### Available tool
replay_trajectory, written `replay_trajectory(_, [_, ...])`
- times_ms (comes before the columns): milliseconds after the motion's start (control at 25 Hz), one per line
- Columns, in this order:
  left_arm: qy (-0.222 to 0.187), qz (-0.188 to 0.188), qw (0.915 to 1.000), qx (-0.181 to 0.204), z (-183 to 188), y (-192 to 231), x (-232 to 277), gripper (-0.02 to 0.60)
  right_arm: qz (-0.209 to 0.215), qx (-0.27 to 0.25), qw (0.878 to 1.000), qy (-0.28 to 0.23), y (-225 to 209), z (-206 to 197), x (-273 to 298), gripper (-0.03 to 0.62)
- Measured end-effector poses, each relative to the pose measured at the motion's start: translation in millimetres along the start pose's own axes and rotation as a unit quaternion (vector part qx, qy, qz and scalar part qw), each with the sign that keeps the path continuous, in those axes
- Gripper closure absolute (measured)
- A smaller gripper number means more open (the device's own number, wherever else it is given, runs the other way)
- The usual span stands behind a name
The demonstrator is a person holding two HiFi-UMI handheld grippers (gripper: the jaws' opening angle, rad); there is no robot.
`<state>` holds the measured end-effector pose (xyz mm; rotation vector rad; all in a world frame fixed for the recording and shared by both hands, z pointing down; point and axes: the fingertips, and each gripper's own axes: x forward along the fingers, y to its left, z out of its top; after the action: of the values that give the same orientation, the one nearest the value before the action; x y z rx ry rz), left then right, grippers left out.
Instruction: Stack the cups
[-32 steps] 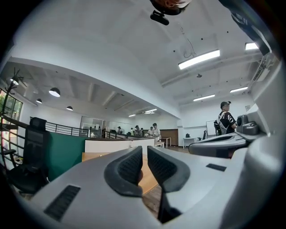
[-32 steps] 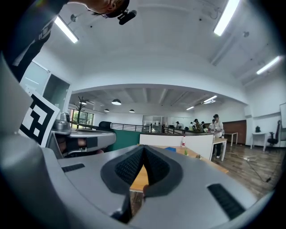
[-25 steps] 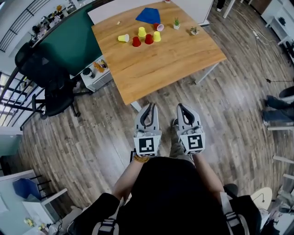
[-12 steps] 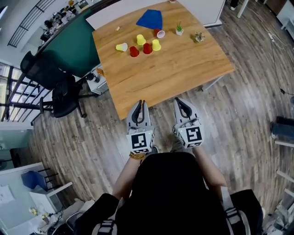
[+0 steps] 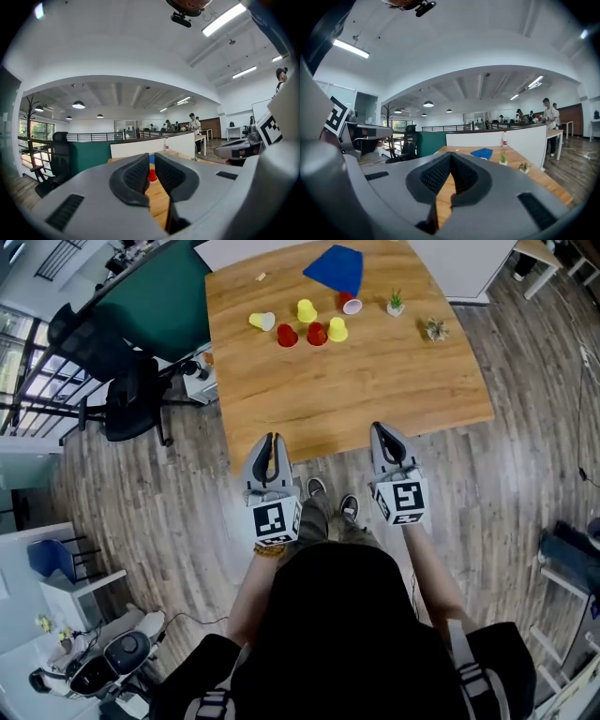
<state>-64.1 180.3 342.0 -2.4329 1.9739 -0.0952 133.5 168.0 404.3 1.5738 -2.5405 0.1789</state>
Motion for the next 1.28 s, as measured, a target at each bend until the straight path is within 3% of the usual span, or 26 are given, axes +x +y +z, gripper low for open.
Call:
replay_trajectory(480, [0.014,0.027,0.9976,-0.062,-59.5,56.0,127.0,0.528,0.025,-0.037,0.998,0.039,-18.4,20.3,115.1,0.586])
replay_trajectory(680, [0.035,0.021,0.9976,-0.055,-88.3,69.9,184.4,0.524,0.029,-0.043,0.996,0.068,-30.9,23.9,155.8,0.586])
replay_trajectory(880, [0.068,-0.008,0.9968,-0.041,-117.9,76.1,232.3,0.48,0.019,-0.033,0.996,0.075,-37.5,19.0,186.1,0.586])
replay_trajectory(1080, [0.106,-0.012,0.9939,-0.029,-147.7,84.2,258.7,0.426,0.017,-0.007,0.996,0.085,-39.7,7.0,204.7,0.586])
replay_trajectory(1280, [0.148,-0.002,0.9885,-0.029,-191.6,84.9,302.8,0.354,0.051,0.003,0.993,0.102,-53.2,-16.9,227.7,0.586])
